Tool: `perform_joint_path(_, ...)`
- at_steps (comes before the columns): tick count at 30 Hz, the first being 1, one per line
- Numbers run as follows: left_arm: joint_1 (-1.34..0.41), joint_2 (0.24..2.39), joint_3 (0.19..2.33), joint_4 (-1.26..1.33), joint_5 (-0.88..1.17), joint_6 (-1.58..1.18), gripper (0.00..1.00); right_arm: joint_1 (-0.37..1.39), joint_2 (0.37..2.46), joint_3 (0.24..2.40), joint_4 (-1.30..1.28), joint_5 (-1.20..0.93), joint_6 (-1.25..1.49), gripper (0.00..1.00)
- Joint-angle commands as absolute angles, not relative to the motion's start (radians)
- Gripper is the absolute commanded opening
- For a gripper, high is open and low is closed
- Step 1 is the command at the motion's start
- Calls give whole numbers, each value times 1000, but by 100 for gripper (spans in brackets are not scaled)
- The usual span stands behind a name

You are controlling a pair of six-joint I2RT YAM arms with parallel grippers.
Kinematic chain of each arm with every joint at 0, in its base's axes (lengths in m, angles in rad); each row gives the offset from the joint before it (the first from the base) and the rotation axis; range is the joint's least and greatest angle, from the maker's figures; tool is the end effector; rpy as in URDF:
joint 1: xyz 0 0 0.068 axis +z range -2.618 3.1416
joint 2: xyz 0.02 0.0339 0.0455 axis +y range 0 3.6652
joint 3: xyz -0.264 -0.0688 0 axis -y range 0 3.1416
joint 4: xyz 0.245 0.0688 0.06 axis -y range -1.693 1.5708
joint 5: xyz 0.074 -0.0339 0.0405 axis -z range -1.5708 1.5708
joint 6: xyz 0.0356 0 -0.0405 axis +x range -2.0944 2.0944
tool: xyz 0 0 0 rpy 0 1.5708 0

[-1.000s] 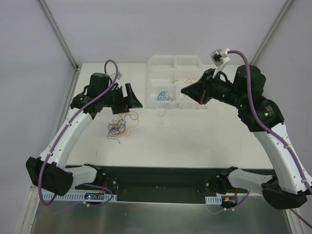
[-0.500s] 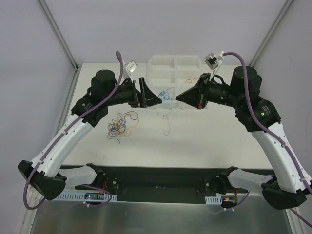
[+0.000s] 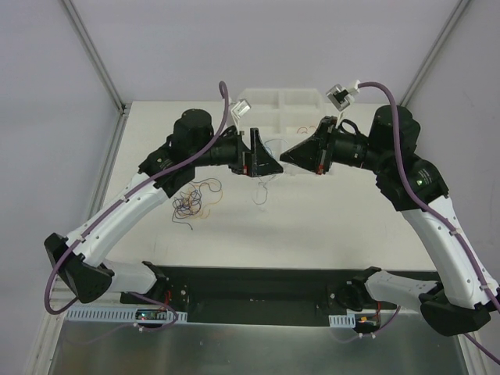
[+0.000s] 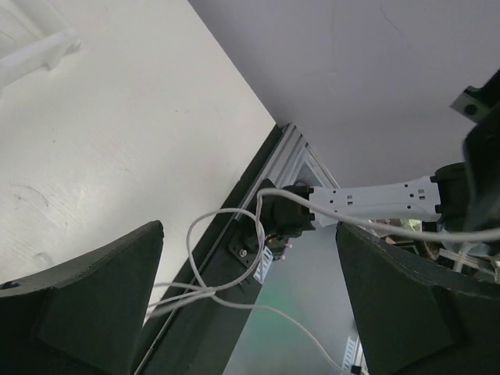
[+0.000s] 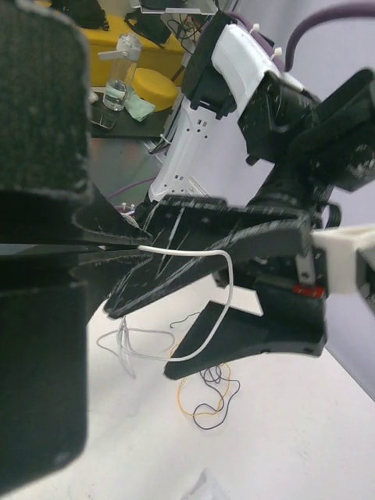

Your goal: Untangle the cables

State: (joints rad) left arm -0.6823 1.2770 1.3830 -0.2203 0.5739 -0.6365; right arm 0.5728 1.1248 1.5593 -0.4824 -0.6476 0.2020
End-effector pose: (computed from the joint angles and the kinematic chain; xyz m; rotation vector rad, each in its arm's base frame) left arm 0.2083 -0.1941 0.4399 0.5240 1.8206 -1.4283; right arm 0.1610 0.1294 0.5043 -0.8211 1.5209 1.1044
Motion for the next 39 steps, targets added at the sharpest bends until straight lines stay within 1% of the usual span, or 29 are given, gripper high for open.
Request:
perform_joint_path(1,-696,1308,1395,-222,539,-666,92,571,1106,1598,-402,-689,248,1)
perform_joint_path(4,-690,1353,1344,-279,471,-698,92,571,1120,1667,-390,-703,284,1)
perform_joint_path(7,-667,1420,1295,-308,454,-677,89,569,1132,1776,-373,-693,322,1)
perform_joint_path(10,-597,1483,1221,-318,434,-649,87,568,1147,1917,-371,-661,331,1)
perform_joint_path(12,-531,1532,1171,-318,445,-649,85,568,1167,2024,-377,-638,336,1)
perform_joint_path(14,-461,1584,1140,-316,504,-658,81,568,1181,2113,-377,-621,339,1)
perform_joint_path(16,-440,1608,1140,-325,509,-624,80,566,1186,2166,-376,-603,339,1)
perform_joint_path(19,-439,1600,1143,-334,499,-591,80,568,1172,2158,-371,-578,331,1)
perform_joint_path(22,-439,1579,1146,-339,506,-584,80,566,1149,2099,-371,-560,322,1)
perform_joint_path(29,-439,1457,1138,-379,499,-575,80,565,1127,2019,-364,-537,314,1)
perform_joint_path(32,-437,1387,1131,-408,473,-578,83,561,1129,2000,-359,-503,305,1)
perform_joint_path(35,-437,1321,1120,-434,460,-587,87,558,1164,2020,-359,-479,296,0)
perform_joint_path(39,-437,1246,1108,-471,446,-581,89,535,1242,2104,-360,-443,278,0)
